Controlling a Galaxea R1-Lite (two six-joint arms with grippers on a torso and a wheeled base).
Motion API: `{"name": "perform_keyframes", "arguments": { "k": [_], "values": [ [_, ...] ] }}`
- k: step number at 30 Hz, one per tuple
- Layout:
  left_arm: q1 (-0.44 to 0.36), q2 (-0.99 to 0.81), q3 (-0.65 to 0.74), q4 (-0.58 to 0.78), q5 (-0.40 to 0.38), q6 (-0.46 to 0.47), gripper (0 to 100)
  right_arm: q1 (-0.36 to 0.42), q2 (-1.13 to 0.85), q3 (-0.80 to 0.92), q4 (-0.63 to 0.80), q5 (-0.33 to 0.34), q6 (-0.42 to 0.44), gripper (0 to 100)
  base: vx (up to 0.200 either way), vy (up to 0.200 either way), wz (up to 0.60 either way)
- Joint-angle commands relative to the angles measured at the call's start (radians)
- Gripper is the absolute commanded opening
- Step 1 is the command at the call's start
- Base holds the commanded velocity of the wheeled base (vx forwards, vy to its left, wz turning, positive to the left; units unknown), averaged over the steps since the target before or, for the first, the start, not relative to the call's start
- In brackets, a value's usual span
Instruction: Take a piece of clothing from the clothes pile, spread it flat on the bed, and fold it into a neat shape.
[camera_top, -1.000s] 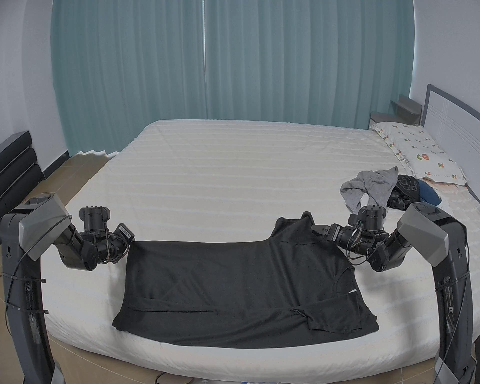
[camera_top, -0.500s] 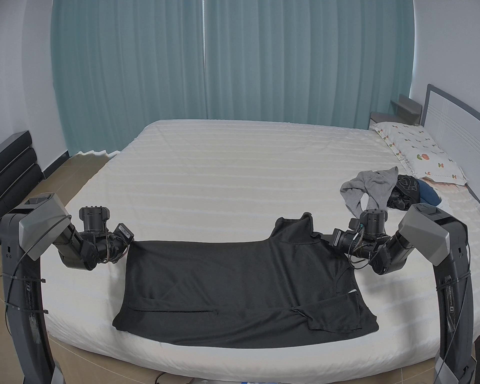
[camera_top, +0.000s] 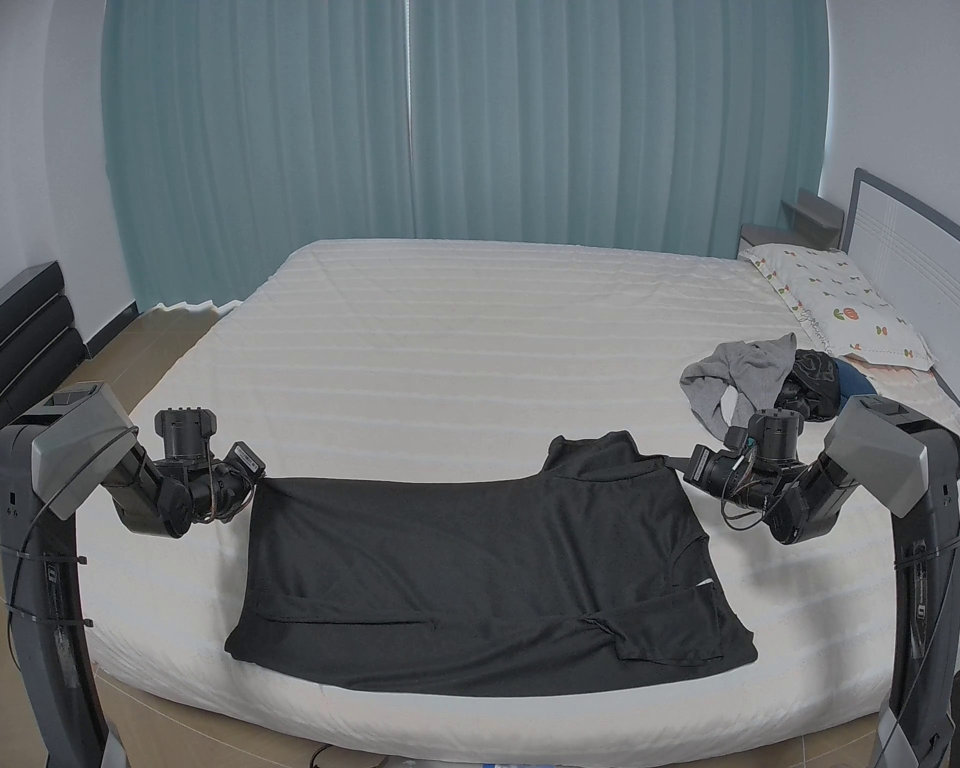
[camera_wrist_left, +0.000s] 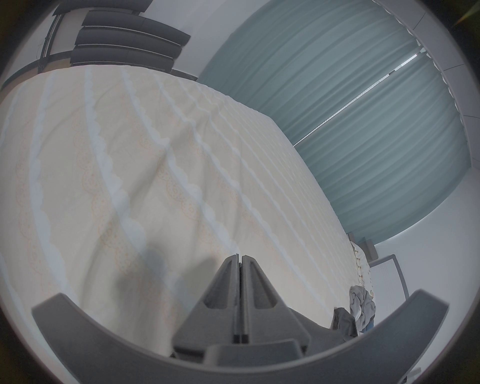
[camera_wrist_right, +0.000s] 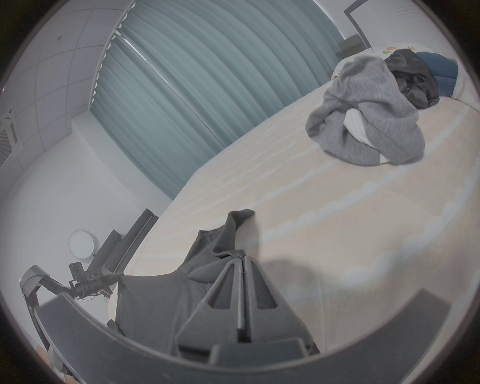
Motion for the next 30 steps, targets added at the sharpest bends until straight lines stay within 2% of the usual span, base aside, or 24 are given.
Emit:
{"name": "perform_keyframes", "arguments": {
  "k": [1, 16, 30],
  "values": [
    [0.003, -0.017, -0.001, -0.004, 0.017, 0.001, 0, -0.009, -0.021, 0.032, -0.027, 0.0, 0.005, 0, 0.0, 0.0, 0.0],
    [0.02, -0.078, 0.036, -0.004, 0.024, 0.005, 0, -0.029, -0.043, 0.064, -0.12, -0.014, 0.103, 0, 0.0, 0.0, 0.0],
    [0.017, -0.098, 0.053, -0.001, 0.021, 0.021, 0, -0.036, -0.075, 0.107, -0.119, -0.014, 0.104, 0, 0.0, 0.0, 0.0]
  ]
}}
